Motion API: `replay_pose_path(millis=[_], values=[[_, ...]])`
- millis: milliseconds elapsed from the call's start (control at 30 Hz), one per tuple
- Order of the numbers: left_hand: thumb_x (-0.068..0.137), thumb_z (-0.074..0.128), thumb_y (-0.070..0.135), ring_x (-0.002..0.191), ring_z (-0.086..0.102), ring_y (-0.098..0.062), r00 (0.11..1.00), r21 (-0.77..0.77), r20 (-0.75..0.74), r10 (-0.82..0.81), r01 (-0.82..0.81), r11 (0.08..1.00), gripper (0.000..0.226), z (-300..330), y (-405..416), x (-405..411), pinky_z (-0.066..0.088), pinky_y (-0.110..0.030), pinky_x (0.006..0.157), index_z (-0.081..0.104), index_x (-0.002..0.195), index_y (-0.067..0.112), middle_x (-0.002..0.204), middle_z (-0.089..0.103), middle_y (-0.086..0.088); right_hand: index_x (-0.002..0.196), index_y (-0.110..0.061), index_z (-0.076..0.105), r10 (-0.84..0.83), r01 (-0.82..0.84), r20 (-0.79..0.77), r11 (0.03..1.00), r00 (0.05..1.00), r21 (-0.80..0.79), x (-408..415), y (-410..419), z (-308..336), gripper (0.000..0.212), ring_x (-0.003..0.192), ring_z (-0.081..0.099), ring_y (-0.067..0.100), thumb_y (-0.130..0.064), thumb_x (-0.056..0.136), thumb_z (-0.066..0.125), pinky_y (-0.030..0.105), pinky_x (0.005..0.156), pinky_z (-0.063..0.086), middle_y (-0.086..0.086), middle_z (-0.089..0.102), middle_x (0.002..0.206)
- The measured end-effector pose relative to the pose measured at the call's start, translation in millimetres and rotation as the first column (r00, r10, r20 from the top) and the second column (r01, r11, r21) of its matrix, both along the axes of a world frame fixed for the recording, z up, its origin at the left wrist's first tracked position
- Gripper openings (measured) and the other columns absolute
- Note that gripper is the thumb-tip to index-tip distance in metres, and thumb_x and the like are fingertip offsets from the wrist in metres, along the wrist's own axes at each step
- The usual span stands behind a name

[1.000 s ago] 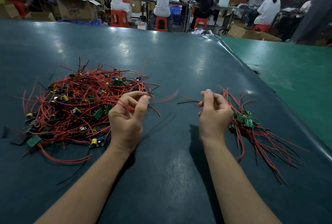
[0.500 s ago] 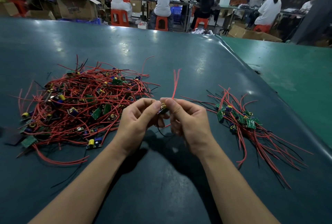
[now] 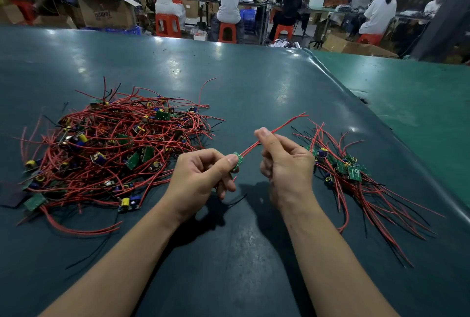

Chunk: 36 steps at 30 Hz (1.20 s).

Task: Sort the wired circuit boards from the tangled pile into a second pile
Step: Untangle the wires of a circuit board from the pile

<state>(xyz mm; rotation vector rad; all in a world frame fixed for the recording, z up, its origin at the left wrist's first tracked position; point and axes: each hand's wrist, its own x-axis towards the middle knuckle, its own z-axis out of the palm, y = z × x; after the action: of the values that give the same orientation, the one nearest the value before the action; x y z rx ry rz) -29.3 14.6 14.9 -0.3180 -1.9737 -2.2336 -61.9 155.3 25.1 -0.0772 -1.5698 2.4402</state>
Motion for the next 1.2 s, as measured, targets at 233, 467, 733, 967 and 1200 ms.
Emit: replay_pose_path(millis=[233,467,733,967,1200], values=[[0.076,0.066,0.026,0.029,0.044,-0.010,0.997,0.006,0.029,-0.068,0.068,0.998,0.030,1,0,6,0.034,-0.014,0.034,0.061,0.067,-0.002,0.043,0.056,-0.008,0.062,-0.010,0.066,-0.157,0.156,-0.001,0.979,0.988,-0.128,-10,18,1,0.030,0.038,0.035,0.005,-0.009,0.092,0.065,0.016,0.036,0.027,-0.001,0.070,0.066],[0.078,0.066,0.021,0.025,0.038,-0.010,0.996,0.045,0.055,-0.070,0.068,0.997,0.025,-3,-4,5,0.031,-0.012,0.033,0.064,0.057,0.009,0.040,0.053,-0.010,0.069,-0.008,0.069,-0.286,0.310,-0.125,0.912,0.950,0.268,-10,16,-7,0.033,0.048,0.039,0.010,-0.022,0.098,0.060,0.024,0.051,0.033,-0.005,0.052,0.055],[0.071,0.075,0.031,0.025,0.038,-0.011,0.993,0.044,0.056,-0.100,0.097,0.994,0.027,-5,-5,4,0.031,-0.011,0.034,0.066,0.057,0.010,0.040,0.053,-0.010,0.068,-0.014,0.060,-0.422,0.527,-0.314,0.677,0.850,0.514,-10,17,-11,0.032,0.052,0.034,0.010,-0.023,0.098,0.059,0.026,0.053,0.031,-0.010,0.039,0.055],[0.081,0.067,0.029,0.030,0.042,-0.010,0.998,0.172,0.037,0.057,-0.063,0.983,0.024,-4,-11,-6,0.035,-0.015,0.036,0.070,0.063,0.013,0.047,0.059,-0.007,0.097,-0.010,0.068,0.077,-0.101,0.187,0.988,0.979,0.118,-5,3,-7,0.046,0.033,0.037,0.008,-0.054,0.092,0.054,0.017,0.036,0.027,-0.001,0.055,0.053],[0.073,0.073,0.034,0.030,0.044,-0.012,0.996,0.060,0.075,-0.037,0.033,0.998,0.029,-6,-10,-3,0.035,-0.015,0.035,0.066,0.064,0.007,0.046,0.058,-0.010,0.080,-0.007,0.073,0.310,-0.313,0.072,0.949,0.948,0.030,4,0,-4,0.014,0.035,0.027,0.006,-0.021,0.079,0.074,0.015,0.036,0.025,-0.002,0.041,0.049]])
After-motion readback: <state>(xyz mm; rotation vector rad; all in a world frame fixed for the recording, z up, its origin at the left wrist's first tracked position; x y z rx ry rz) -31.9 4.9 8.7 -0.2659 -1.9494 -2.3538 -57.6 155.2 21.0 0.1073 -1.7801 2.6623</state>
